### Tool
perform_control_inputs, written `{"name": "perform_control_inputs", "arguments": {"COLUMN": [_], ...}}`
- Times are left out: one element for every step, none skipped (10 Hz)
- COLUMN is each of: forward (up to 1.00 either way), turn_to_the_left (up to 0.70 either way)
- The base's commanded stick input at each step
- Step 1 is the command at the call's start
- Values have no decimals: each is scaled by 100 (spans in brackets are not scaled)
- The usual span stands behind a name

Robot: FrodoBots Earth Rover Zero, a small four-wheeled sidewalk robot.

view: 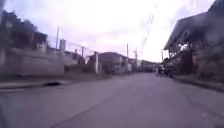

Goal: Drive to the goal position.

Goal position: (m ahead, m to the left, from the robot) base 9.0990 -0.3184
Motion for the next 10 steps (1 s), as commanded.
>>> {"name": "perform_control_inputs", "arguments": {"forward": [70,70,70,70,70,70,70,70,70,70], "turn_to_the_left": [0,0,0,-35,-35,-35,-35,-35,-35,-35]}}
